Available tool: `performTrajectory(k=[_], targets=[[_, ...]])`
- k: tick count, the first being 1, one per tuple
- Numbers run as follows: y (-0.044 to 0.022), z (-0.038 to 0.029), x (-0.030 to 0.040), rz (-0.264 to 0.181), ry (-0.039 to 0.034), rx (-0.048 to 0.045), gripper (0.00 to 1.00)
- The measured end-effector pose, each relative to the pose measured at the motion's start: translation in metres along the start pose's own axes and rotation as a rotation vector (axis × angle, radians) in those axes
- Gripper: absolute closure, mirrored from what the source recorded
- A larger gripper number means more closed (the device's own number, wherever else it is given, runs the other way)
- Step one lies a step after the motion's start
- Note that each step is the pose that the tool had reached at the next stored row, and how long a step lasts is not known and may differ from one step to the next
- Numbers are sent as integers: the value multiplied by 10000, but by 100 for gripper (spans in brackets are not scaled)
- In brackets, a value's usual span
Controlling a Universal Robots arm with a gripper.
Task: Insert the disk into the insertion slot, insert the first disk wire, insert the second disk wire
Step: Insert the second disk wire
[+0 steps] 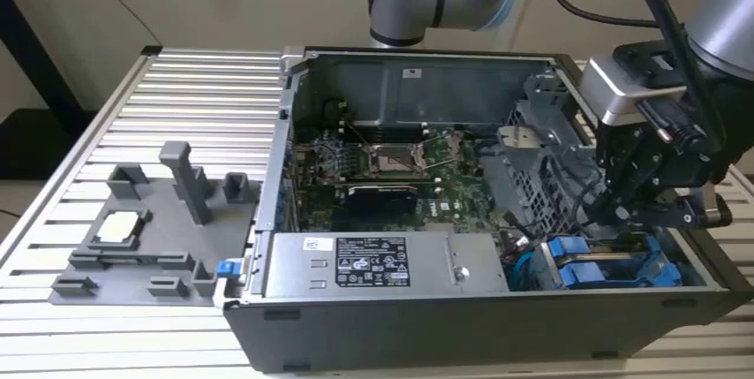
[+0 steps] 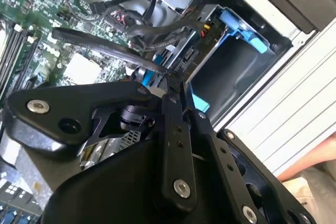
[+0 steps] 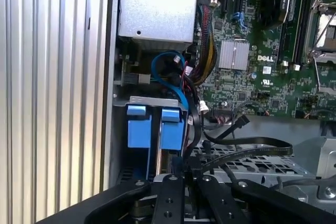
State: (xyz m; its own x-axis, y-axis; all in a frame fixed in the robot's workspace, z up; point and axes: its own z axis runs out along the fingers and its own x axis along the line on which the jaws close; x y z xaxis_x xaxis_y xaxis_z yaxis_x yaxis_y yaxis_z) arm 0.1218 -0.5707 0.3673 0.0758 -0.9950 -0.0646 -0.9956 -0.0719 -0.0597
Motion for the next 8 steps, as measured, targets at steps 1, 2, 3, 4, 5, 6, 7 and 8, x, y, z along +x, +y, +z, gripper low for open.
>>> performTrajectory(k=[1, 2, 3, 4, 5, 6, 7, 8], targets=[[-9, 14, 6, 6, -2, -2, 84], [-13, 31, 13, 24, 0, -2, 84], [-15, 49, 18, 56, 3, 0, 84], [-16, 77, 26, 111, 6, 4, 84], [-19, 93, 31, 140, 9, 6, 84], [-26, 114, 38, 158, 9, 7, 84], [-38, 131, 47, 163, 10, 7, 84], [-52, 144, 55, 165, 11, 7, 84]])
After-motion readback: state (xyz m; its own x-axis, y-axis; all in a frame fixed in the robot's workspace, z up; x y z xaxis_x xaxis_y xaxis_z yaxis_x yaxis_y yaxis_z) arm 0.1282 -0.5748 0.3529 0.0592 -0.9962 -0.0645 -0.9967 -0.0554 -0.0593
